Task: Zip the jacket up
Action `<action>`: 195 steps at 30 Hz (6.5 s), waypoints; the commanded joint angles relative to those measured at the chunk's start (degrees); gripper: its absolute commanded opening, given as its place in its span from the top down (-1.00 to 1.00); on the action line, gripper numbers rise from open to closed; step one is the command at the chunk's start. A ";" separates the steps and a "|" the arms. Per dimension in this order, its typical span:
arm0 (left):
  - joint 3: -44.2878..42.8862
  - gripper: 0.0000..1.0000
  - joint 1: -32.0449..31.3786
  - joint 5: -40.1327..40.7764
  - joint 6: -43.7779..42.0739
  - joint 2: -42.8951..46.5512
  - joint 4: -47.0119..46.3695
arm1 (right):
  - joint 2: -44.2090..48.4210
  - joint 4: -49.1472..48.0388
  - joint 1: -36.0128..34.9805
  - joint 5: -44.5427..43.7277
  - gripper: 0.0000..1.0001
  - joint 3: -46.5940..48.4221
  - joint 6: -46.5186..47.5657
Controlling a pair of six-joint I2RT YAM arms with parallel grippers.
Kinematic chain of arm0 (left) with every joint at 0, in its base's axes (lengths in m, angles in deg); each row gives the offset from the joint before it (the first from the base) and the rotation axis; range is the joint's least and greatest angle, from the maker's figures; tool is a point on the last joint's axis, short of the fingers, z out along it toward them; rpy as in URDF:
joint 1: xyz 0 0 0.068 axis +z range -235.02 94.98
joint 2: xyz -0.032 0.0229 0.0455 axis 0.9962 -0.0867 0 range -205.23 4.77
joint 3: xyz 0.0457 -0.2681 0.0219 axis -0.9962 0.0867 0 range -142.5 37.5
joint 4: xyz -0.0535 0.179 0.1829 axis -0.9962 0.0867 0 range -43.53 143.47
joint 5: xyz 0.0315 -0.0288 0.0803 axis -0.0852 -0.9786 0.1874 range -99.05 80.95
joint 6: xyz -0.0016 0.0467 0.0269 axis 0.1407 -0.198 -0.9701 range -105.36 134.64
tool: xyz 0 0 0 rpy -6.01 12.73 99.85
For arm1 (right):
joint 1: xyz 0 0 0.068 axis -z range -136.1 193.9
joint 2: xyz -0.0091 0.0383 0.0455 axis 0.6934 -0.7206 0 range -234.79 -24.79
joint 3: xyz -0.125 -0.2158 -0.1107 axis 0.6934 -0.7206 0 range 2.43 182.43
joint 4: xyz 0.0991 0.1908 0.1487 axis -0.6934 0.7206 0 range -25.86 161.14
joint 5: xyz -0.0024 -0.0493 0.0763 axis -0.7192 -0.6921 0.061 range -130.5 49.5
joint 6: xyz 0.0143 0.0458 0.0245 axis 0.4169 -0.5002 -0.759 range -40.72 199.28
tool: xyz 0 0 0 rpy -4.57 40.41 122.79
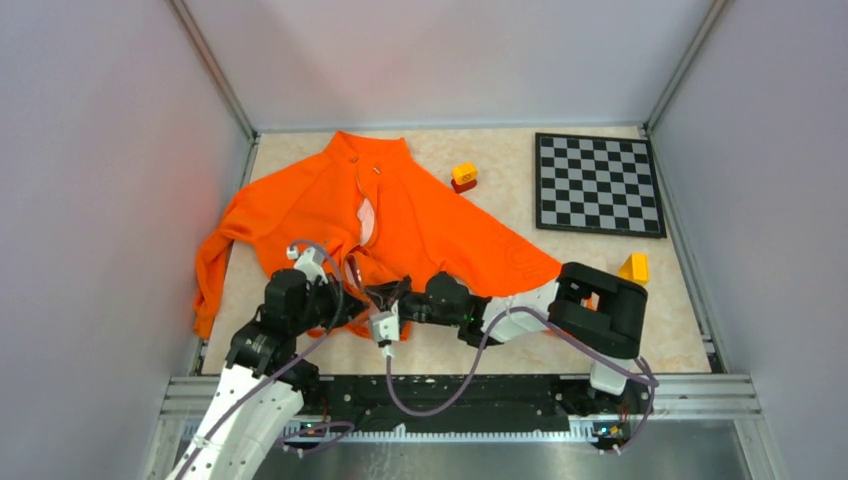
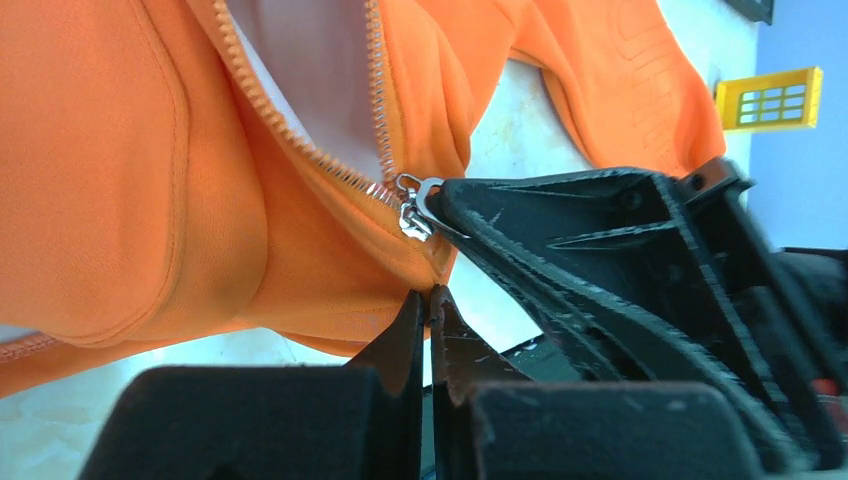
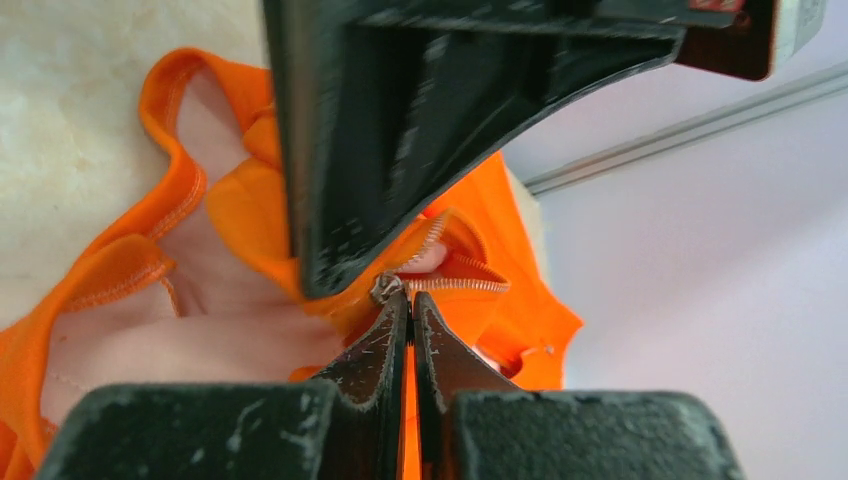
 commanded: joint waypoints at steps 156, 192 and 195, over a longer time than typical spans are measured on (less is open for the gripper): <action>-15.76 -0.97 -0.17 19.02 1.86 -13.22 6.89 | -27.60 59.14 30.87 -7.17 -0.77 80.02 -80.90; -28.66 -0.97 -0.11 21.88 -21.59 -13.25 -30.83 | 60.82 85.28 30.24 -28.19 -0.86 32.05 -68.98; -32.66 -0.97 -0.17 19.06 -23.82 -14.57 -32.20 | 64.12 86.11 30.25 -29.37 -0.87 34.20 -67.96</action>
